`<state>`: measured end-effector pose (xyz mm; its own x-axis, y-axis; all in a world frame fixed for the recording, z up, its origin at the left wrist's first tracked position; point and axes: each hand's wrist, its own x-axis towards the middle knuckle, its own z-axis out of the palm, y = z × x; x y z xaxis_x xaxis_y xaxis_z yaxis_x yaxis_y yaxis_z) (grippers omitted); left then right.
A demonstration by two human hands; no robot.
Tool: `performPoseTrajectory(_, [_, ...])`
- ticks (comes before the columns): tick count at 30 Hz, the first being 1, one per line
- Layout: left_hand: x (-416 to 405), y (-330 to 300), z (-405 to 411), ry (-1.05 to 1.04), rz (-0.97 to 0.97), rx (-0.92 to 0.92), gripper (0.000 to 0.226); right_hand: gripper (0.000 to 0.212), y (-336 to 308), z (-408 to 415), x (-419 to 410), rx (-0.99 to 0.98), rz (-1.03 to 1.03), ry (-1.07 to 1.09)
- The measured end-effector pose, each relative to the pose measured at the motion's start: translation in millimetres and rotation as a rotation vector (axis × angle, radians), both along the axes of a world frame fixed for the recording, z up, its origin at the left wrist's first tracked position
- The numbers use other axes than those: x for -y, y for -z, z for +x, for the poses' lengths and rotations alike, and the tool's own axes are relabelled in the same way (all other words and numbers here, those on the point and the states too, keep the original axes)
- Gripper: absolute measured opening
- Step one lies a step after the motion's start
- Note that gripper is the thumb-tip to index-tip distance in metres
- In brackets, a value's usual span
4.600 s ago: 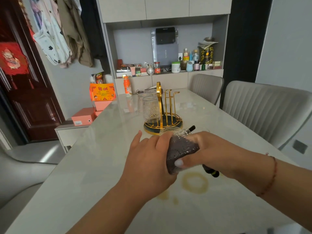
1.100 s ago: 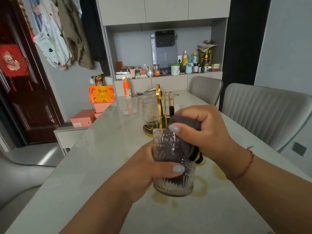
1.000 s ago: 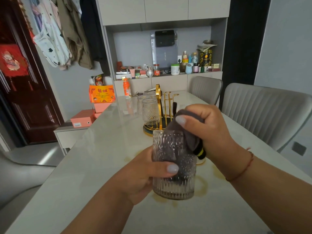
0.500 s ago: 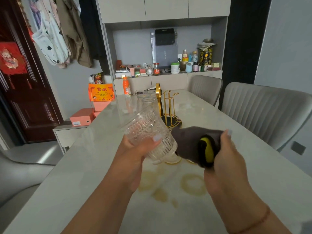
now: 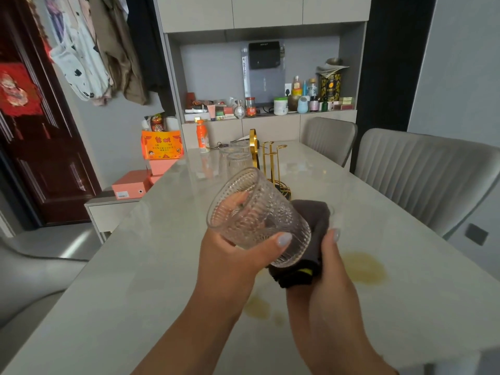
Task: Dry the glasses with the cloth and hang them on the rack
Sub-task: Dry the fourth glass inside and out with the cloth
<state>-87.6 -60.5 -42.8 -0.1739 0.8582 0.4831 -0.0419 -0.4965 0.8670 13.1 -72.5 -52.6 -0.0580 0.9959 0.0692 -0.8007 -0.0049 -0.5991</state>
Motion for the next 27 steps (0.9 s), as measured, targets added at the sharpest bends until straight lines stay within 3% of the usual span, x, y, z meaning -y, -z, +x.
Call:
performPoseTrajectory(6, [-4.8,-0.9,-3.2,-0.091,-0.015,-0.062,0.085,0.059,5.1,-2.7,5.0,-0.113,-0.178,-0.106])
performPoseTrajectory(10, [-9.1,0.9,-11.9,-0.188,-0.003,-0.098,0.087,0.081,4.4,-0.6,6.3,-0.09,-0.157,-0.055])
performPoseTrajectory(13, [-5.4,3.6,-9.2,-0.138,0.012,-0.079,0.081,0.061,-0.1,8.8,2.6,-0.062,-0.093,-0.066])
performPoseTrajectory(18, [-0.2,0.2,-2.5,-0.053,0.05,-0.144,0.068,0.052,-0.7,7.2,1.7,-0.048,-0.089,-0.193])
performPoseTrajectory(23, [-4.6,-4.9,-13.5,-0.205,0.058,-0.192,0.073,0.087,6.9,5.2,4.0,-0.129,-0.106,-0.172])
performPoseTrajectory(27, [-4.6,-2.4,-15.8,-0.143,0.06,-0.16,0.072,0.062,-4.5,16.2,-1.4,-0.082,-0.077,-0.12])
